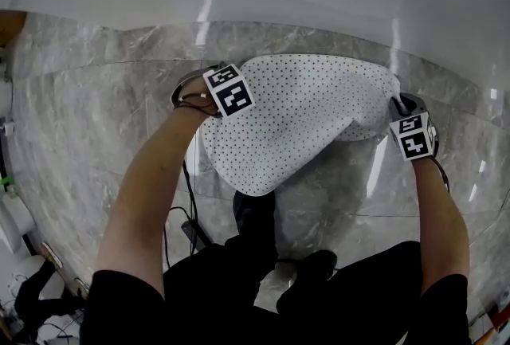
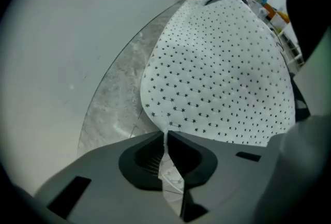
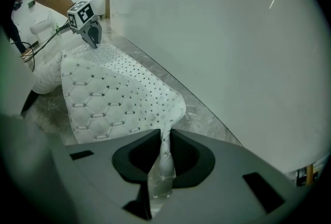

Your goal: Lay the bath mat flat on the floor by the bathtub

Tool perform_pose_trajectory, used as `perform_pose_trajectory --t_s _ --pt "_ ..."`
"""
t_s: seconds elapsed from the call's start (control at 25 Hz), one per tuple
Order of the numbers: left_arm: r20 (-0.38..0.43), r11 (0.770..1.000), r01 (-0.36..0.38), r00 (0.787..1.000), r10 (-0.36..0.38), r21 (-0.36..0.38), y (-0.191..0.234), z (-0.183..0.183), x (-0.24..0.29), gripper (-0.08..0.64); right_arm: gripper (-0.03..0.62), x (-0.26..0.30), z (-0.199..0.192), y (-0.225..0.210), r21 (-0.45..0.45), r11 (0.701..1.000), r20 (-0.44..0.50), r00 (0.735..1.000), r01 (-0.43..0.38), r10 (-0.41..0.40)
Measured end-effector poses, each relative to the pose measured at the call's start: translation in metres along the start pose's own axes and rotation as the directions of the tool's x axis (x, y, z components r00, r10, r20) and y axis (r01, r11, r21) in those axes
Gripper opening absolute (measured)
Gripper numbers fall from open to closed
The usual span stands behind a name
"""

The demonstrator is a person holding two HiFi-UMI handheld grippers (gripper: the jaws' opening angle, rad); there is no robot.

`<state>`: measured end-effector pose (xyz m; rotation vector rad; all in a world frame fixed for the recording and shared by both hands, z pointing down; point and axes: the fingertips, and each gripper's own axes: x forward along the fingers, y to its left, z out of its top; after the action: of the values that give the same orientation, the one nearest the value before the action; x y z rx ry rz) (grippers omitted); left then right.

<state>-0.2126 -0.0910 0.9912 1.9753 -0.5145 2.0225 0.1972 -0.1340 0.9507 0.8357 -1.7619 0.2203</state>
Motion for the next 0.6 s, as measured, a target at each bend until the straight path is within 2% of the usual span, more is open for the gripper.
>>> perform_pose_trajectory --t_s 0.08,0.16,0.36,0.48,0.6 --pt "0.001 0.998 -0.056 0.998 0.056 0.035 0.010 0.003 -0.008 0.031 0.064 -0.005 0.004 -0.005 -0.016 1.000 0.021 1.000 0.020 -0.020" --pt "0.018 0.990 -0.139 0.990 0.138 0.032 0.031 0.005 -0.019 0.029 0.064 -0.011 0.013 -0.012 -0.031 0.998 0.057 0.997 0.047 -0.045" --pt "0.033 0.936 -0.352 0.935 0.353 -0.028 0.092 0.009 -0.054 0.032 0.066 -0.021 0.046 -0.027 0.003 0.996 0.139 0.986 0.089 -0.089" --pt "0.031 0.910 -0.413 0.910 0.414 -0.042 0.106 0.010 -0.064 0.037 0.066 -0.018 0.070 -0.039 0.000 0.994 0.148 0.983 0.113 -0.112" --pt "0.033 0.901 -0.432 0.900 0.434 -0.045 0.107 0.011 -0.066 0.038 0.092 -0.016 0.088 -0.054 0.018 0.989 0.151 0.977 0.149 -0.150"
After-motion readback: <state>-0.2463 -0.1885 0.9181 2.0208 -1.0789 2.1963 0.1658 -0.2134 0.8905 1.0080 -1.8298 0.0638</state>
